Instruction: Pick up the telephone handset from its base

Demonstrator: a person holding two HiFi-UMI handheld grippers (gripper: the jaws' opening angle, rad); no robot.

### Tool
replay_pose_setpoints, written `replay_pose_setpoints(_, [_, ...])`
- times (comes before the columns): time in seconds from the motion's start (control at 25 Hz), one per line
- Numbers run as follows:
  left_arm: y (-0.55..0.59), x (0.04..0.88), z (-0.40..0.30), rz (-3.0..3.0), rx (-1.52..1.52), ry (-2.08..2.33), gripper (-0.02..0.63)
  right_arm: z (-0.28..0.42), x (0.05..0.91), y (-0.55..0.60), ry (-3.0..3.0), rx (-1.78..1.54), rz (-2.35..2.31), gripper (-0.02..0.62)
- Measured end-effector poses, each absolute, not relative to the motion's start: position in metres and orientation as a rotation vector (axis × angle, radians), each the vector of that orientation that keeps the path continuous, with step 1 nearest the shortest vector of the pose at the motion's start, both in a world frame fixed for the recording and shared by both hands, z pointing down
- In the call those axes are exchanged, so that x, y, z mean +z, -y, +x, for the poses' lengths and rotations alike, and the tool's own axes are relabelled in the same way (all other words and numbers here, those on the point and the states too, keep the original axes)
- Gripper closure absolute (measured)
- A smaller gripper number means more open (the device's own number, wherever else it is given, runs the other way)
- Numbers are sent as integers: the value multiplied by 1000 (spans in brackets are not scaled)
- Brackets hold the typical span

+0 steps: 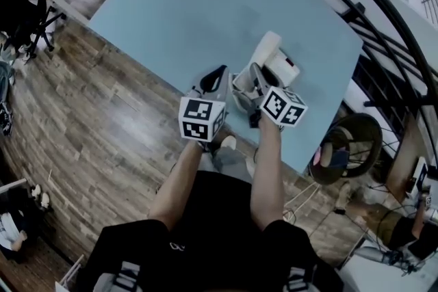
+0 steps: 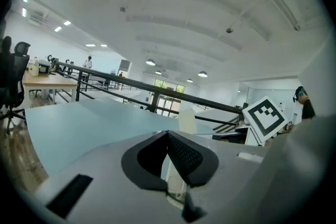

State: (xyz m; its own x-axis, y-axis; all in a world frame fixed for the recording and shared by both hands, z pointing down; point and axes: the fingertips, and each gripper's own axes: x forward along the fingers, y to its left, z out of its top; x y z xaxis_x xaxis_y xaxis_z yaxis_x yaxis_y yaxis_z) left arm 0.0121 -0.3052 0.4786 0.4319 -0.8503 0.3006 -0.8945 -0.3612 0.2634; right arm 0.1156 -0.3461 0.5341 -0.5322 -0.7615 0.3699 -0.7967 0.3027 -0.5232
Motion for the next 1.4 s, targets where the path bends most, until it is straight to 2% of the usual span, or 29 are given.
replay_pose_setpoints(0.56, [287,397,32,2509,103,1537,606,159,405,289,2624,403,1618,512])
replay_pose_setpoints(1.12, [282,381,61,2569,102,1538,606,184,378,275,2655,255,1651,512])
replay_pose_setpoints(1.4, [287,382,52,2562,110,1553,606,175,375,280,2665,207,1642,512])
